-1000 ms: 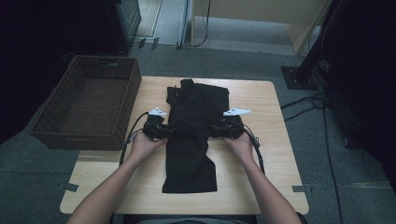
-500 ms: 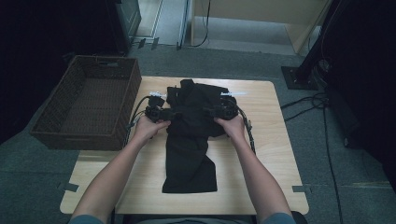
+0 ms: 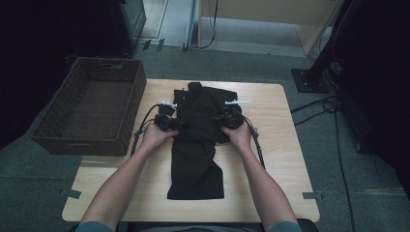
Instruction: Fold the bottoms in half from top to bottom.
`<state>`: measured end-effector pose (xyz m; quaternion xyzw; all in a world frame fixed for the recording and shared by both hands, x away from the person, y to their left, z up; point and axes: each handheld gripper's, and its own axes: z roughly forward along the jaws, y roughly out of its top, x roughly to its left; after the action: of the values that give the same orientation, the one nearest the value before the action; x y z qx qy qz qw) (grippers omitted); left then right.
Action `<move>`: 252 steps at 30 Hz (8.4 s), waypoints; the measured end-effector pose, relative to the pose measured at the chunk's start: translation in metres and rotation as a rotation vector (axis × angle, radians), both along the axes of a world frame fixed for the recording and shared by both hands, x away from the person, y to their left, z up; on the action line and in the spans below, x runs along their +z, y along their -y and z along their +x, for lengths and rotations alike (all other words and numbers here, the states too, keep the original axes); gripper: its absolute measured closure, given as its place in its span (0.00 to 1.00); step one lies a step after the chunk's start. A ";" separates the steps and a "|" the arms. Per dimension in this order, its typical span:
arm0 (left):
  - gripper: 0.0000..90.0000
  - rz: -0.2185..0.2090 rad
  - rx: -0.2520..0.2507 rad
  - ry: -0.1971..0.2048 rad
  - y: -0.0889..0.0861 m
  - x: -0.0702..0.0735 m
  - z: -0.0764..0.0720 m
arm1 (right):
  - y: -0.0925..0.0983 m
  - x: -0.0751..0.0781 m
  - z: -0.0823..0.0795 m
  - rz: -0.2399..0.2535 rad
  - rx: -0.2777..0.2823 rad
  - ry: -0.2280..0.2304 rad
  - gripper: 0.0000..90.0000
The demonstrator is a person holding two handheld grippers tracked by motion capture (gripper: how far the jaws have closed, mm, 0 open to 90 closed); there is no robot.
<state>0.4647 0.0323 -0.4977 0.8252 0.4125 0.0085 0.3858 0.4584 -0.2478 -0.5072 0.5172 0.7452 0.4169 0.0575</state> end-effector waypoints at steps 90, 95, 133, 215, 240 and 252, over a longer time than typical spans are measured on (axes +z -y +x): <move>0.72 -0.086 -0.124 0.065 -0.026 0.011 -0.135 | 0.028 0.018 -0.152 0.131 0.234 0.123 0.77; 0.65 -0.038 -0.080 0.102 -0.024 0.009 -0.126 | 0.029 0.015 -0.149 0.062 0.192 0.168 0.67; 0.72 -0.076 -0.051 0.079 -0.017 0.010 -0.107 | 0.012 0.003 -0.134 -0.128 0.168 0.205 0.75; 0.52 -0.039 0.116 0.039 -0.014 0.024 0.056 | 0.073 0.000 0.003 -0.117 -0.139 0.176 0.48; 0.62 0.018 0.038 0.055 -0.002 -0.011 0.034 | 0.031 -0.014 0.014 -0.162 -0.075 0.163 0.62; 0.90 -0.042 0.047 0.002 -0.008 -0.014 0.029 | 0.026 -0.014 0.007 -0.117 -0.064 0.149 0.94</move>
<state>0.4940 0.0405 -0.5122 0.8069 0.4316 0.0098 0.4032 0.4652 -0.2738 -0.5212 0.5041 0.7451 0.4078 0.1561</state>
